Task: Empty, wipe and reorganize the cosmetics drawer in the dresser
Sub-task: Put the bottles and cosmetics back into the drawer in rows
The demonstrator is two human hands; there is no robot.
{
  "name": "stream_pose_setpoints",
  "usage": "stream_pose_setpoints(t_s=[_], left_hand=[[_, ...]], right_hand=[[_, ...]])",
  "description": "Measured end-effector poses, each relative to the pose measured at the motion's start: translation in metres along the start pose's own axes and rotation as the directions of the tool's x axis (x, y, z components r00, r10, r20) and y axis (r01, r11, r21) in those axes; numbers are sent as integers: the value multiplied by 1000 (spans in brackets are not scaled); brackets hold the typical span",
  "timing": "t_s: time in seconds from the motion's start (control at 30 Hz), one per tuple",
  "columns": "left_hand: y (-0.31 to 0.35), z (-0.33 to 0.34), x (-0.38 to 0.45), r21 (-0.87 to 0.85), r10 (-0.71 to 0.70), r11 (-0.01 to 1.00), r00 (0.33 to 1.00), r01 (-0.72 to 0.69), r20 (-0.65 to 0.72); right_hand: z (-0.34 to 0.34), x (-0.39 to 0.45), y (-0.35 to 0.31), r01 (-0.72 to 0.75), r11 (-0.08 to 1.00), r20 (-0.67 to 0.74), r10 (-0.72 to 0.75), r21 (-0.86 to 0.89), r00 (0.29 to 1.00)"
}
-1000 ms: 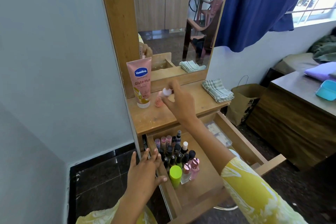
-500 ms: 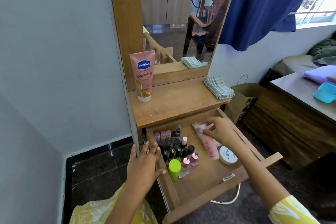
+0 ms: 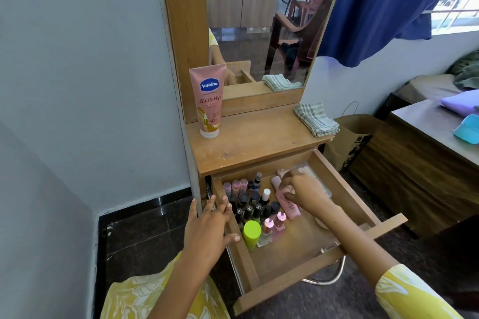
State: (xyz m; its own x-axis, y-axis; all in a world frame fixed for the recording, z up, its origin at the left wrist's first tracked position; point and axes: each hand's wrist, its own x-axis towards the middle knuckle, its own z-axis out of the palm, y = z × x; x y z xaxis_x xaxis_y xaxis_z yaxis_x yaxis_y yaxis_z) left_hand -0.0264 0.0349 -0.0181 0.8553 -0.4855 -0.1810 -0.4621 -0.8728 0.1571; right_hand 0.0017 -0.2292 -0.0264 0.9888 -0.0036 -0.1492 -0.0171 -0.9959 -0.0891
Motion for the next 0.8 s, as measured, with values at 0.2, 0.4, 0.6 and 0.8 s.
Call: stream_pose_setpoints(t_s=[0.2, 0.4, 0.6, 0.8], left_hand=[[-1, 1, 0, 3, 2, 1000, 1000, -2, 5], [1, 1, -1, -7, -3, 1000, 1000, 4, 15], [1, -1, -4, 10, 26, 1000, 1000, -26, 13], [1, -16, -4, 9, 96, 995, 983, -96, -154]], right_hand=[[6, -16, 10, 93, 995, 162, -95, 20, 982], [7, -7, 4, 86, 994, 138, -94, 64, 986], [0, -11, 1, 33, 998, 161, -42, 63, 986], [-36, -37, -24, -72, 986, -119, 91, 150, 989]])
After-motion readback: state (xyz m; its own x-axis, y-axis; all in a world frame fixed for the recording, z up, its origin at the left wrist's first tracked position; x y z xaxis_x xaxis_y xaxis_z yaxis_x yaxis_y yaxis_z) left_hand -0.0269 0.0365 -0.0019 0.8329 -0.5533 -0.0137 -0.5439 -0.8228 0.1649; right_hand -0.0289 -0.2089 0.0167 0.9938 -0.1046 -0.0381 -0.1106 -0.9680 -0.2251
